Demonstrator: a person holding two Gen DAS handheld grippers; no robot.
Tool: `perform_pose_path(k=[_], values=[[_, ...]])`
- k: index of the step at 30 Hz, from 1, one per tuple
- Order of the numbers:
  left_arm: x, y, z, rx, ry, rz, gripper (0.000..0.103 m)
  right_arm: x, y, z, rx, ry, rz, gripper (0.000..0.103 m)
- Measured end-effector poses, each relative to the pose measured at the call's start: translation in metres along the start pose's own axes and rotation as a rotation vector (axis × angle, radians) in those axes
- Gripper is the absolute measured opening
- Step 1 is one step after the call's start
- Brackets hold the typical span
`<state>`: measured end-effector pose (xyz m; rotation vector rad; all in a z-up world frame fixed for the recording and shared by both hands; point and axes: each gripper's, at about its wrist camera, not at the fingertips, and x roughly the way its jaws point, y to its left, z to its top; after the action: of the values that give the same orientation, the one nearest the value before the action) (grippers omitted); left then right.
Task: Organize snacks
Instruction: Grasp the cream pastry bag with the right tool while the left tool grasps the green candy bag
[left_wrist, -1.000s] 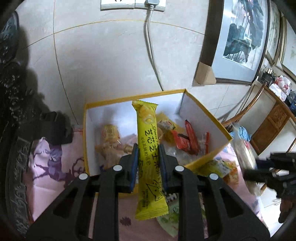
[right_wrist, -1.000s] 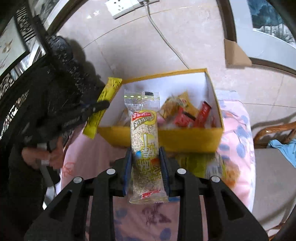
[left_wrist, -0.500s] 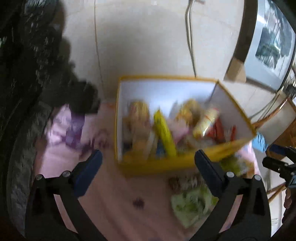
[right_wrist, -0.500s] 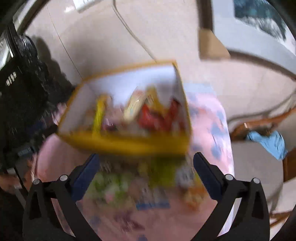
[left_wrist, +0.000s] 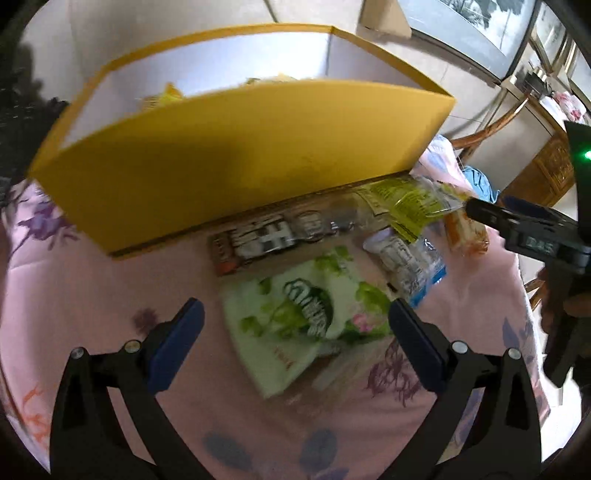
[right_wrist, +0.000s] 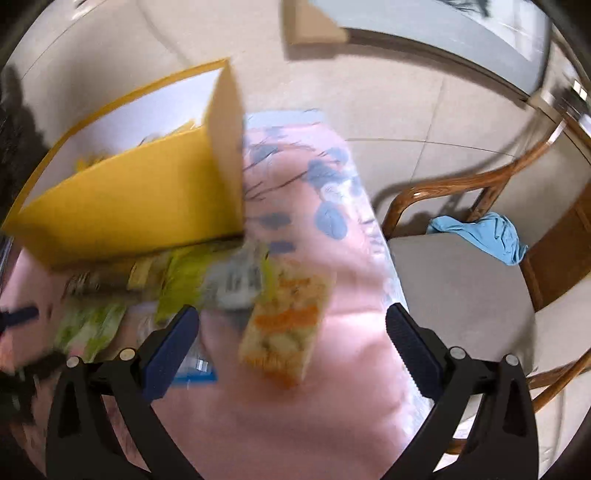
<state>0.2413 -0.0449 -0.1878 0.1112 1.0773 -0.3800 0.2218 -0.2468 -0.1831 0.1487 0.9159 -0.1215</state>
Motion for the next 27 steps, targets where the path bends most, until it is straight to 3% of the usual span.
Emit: perform_pose_path(k=[2, 4, 6, 7, 8, 9, 11, 14, 16, 18, 19, 20, 21, 22, 23, 24, 27], values=[[0.018, 0.0, 0.0, -0.004, 0.02, 0.027, 0.101, 0.019, 0.003, -0.001, 0.014, 0.026, -0.049, 0.102], [0.027, 0.007, -0.003, -0.047, 0.01, 0.009, 0.098, 0.027, 0.004, -0.007, 0.051, 0.025, -0.007, 0.096], [0.03, 0.02, -0.008, -0.168, 0.014, -0.018, 0.091, 0.029, 0.006, -0.013, 0.07, 0.045, 0.033, 0.067], [0.029, 0.023, -0.01, -0.202, 0.019, -0.034, 0.087, 0.029, 0.007, -0.013, 0.08, 0.068, 0.009, 0.055], [0.025, 0.024, -0.009, -0.206, 0.011, -0.017, 0.068, 0.028, 0.006, -0.014, 0.087, 0.099, 0.024, 0.053], [0.021, 0.025, -0.01, -0.209, -0.001, -0.007, 0.063, 0.026, 0.004, -0.015, 0.107, 0.116, 0.042, 0.049], [0.014, 0.032, -0.015, -0.225, 0.005, -0.042, 0.04, 0.02, 0.001, -0.02, 0.124, 0.148, 0.065, 0.048], [0.005, 0.037, -0.025, -0.251, 0.023, -0.087, 0.026, 0.001, -0.003, -0.029, 0.147, 0.168, 0.109, 0.048], [0.004, 0.036, -0.032, -0.247, 0.049, -0.097, 0.02, -0.019, -0.008, -0.037, 0.2, 0.157, 0.248, 0.048], [0.004, 0.033, -0.034, -0.246, 0.066, -0.102, 0.021, -0.034, -0.009, -0.044, 0.207, 0.152, 0.332, 0.048], [0.0, 0.03, -0.032, -0.246, 0.063, -0.1, 0.033, -0.041, -0.009, -0.046, 0.202, 0.155, 0.338, 0.048], [-0.004, 0.028, -0.03, -0.245, 0.047, -0.103, 0.066, -0.05, -0.011, -0.051, 0.198, 0.168, 0.337, 0.048], [-0.012, 0.025, -0.027, -0.24, 0.008, -0.096, 0.085, -0.056, -0.011, -0.054, 0.201, 0.174, 0.34, 0.048], [-0.02, 0.022, -0.024, -0.229, -0.048, -0.072, 0.097, -0.065, -0.015, -0.058, 0.216, 0.174, 0.353, 0.048], [-0.031, 0.016, -0.021, -0.187, -0.131, -0.052, 0.097, -0.068, -0.02, -0.061, 0.232, 0.173, 0.365, 0.048], [-0.033, 0.009, -0.016, -0.126, -0.164, -0.051, 0.097, -0.072, -0.022, -0.063, 0.245, 0.175, 0.376, 0.048], [-0.02, -0.013, -0.006, 0.107, -0.129, -0.004, 0.098, -0.084, -0.031, -0.072, 0.256, 0.166, 0.373, 0.048]])
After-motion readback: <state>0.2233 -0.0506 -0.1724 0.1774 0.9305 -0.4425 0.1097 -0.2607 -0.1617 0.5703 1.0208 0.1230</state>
